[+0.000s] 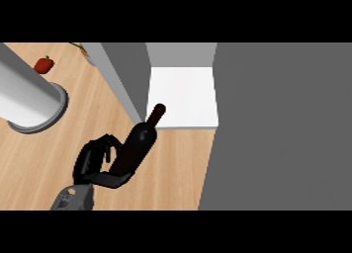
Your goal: Pick up the wine, place it into the cabinet and close the cabinet
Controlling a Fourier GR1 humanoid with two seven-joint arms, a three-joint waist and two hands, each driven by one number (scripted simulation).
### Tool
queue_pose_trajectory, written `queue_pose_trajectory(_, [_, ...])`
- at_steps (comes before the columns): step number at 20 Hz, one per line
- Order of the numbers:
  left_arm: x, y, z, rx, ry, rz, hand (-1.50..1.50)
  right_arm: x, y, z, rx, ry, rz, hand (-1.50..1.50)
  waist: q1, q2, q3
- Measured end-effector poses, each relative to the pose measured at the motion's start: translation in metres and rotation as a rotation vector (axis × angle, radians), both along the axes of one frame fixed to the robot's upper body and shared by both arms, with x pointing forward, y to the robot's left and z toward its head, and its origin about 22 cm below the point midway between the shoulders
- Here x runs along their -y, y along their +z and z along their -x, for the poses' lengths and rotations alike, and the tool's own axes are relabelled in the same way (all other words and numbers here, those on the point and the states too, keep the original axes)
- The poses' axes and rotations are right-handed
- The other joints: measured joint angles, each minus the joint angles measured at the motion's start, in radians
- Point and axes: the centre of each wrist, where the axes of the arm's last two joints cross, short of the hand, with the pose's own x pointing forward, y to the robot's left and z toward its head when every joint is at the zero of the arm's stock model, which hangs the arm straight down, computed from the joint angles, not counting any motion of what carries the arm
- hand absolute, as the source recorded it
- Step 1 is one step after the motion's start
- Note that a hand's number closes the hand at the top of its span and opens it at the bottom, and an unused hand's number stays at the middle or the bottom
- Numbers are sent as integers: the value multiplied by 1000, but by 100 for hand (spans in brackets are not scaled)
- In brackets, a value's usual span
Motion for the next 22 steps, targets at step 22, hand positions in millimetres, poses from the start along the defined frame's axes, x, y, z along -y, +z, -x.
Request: queue_pose_trajectory(22, [110,148,-21,190,-46,124,150,10,1,-3,-12,-27,-4,-150,2,-2,1])
